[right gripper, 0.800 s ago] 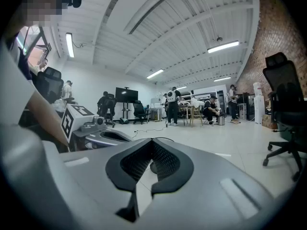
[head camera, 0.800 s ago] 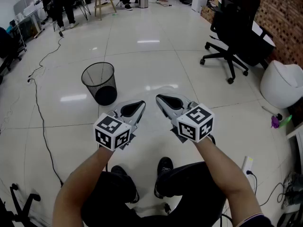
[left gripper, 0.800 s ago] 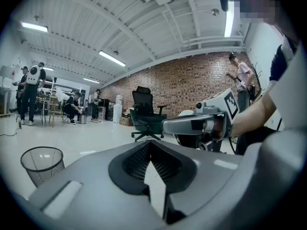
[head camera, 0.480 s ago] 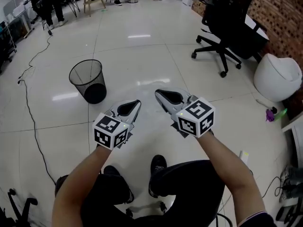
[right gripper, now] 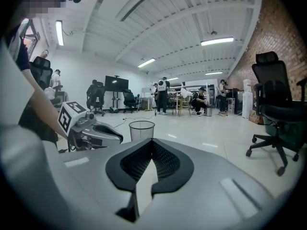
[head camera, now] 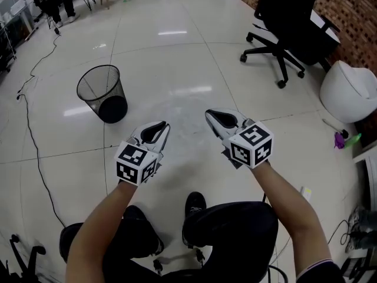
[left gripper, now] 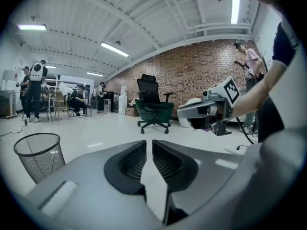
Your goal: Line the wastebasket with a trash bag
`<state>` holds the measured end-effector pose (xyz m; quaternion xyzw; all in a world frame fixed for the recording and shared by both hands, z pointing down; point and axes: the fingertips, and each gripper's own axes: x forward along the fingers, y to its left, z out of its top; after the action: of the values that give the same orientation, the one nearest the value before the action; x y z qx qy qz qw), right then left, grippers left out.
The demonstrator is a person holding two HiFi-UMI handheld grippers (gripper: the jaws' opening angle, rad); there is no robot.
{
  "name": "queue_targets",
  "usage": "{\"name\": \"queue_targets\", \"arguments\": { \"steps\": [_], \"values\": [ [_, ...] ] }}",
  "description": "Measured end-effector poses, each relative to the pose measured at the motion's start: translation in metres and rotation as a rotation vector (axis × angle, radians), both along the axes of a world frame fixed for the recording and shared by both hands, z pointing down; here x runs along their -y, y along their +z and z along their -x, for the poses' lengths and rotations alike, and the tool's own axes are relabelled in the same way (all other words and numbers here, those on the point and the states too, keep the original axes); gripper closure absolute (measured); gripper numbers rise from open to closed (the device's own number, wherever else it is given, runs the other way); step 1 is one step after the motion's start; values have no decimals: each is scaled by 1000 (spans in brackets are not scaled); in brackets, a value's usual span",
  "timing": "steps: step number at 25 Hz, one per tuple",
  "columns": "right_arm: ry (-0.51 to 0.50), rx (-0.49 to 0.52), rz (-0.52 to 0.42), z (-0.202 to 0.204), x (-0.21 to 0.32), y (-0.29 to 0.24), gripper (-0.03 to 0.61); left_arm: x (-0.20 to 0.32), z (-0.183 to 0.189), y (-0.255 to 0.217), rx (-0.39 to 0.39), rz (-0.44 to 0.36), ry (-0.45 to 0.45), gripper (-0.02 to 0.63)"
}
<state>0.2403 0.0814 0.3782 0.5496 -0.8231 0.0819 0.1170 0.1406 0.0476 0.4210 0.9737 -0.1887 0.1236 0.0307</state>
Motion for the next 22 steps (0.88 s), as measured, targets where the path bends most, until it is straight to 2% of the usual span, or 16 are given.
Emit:
{"name": "queue_targets", "arguments": {
  "steps": [12, 22],
  "values": [
    [42, 19, 91, -25, 17, 88, 577, 35, 5, 88, 140, 77, -96, 452],
    [124, 68, 180, -55, 23, 161, 566, 52, -8, 146, 246, 122, -109, 428]
  ]
}}
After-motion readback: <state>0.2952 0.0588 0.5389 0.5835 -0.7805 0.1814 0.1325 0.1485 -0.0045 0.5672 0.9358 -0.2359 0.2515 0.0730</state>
